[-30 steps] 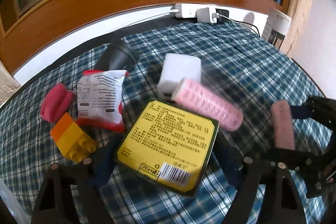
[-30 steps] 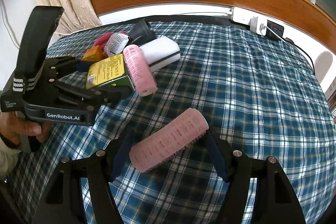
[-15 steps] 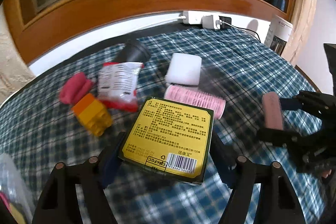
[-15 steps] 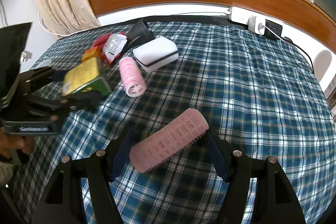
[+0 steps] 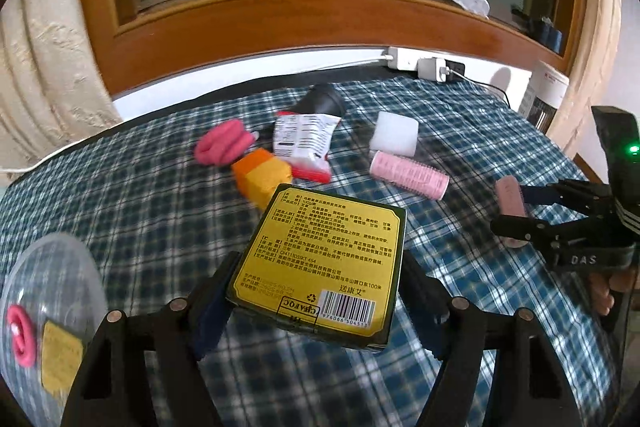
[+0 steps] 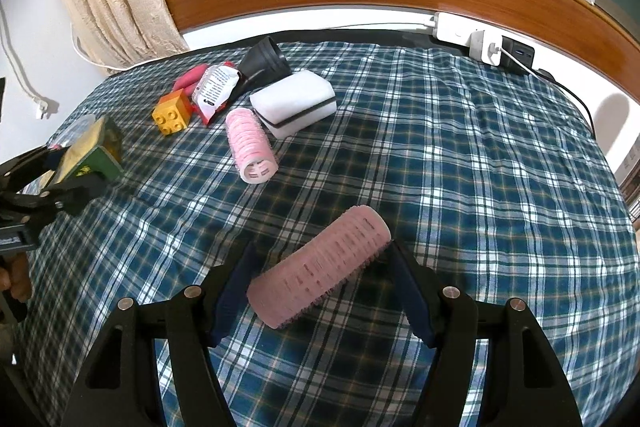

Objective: Organize objects
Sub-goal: 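Carry the box with the left tool and roller with the right tool to the bowl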

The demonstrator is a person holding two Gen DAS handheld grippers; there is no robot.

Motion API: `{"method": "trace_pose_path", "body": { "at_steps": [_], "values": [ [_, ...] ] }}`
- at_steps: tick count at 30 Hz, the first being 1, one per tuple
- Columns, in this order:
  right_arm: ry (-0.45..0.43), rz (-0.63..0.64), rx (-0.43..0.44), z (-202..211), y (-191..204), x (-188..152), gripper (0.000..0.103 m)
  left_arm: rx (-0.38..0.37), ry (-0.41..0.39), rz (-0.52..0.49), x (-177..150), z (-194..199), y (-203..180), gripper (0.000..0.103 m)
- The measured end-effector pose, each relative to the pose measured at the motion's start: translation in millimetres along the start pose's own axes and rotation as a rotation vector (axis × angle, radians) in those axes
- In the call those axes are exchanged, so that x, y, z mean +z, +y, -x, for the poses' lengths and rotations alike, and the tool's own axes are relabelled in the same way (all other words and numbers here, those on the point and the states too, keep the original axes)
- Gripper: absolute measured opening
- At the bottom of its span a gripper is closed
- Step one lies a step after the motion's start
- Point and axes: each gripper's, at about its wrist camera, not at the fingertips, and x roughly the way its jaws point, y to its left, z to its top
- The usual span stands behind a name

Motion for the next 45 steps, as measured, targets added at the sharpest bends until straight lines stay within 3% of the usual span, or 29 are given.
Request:
{"method": "trace_pose_path", "body": {
  "at_steps": [5, 9, 12, 17, 23, 28, 31, 34, 45],
  "values": [
    [0.000, -0.002, 0.005, 0.3, -0.1, 0.3, 0.062, 0.015, -0.031, 0.014, -6.2, 18.1, 9.3, 0.079],
    [-0.002, 0.007, 0.017, 2.8, 8.3, -2.4, 0.045, 0.039, -0.062, 0.036, -6.8, 31.5, 22.2, 0.079],
    [0.000, 0.025, 0.011, 3.5, 19.4, -5.2, 0.039, 0.053, -0.082, 0.063, -8.3, 39.8, 35.4, 0.079],
    [-0.003, 0.018, 0.033, 3.7, 23.2, -6.6, 0.038, 0.074, -0.108, 0.104, -13.1, 52.2, 57.6, 0.079],
    [-0.034, -0.109, 0.039, 8.6, 8.8, -7.3, 0.043, 0.092, -0.137, 0.139, -19.9, 68.4, 81.8, 0.079],
    [-0.016, -0.077, -0.028, -1.6, 28.1, -0.6, 0.043, 0.112, -0.161, 0.168, -23.0, 78.9, 100.7, 0.079],
    [-0.013, -0.080, -0.081, -5.4, 32.4, 3.0, 0.039, 0.130, -0.168, 0.188, -25.7, 82.5, 113.1, 0.079],
    [-0.011, -0.087, -0.143, -7.8, 32.4, 5.8, 0.026, 0.151, -0.166, 0.207, -28.5, 84.1, 127.5, 0.079],
    [-0.084, -0.195, -0.124, 16.4, 37.9, 1.3, 0.026, 0.228, -0.159, 0.314, -38.3, 83.5, 188.9, 0.079]
  ]
}}
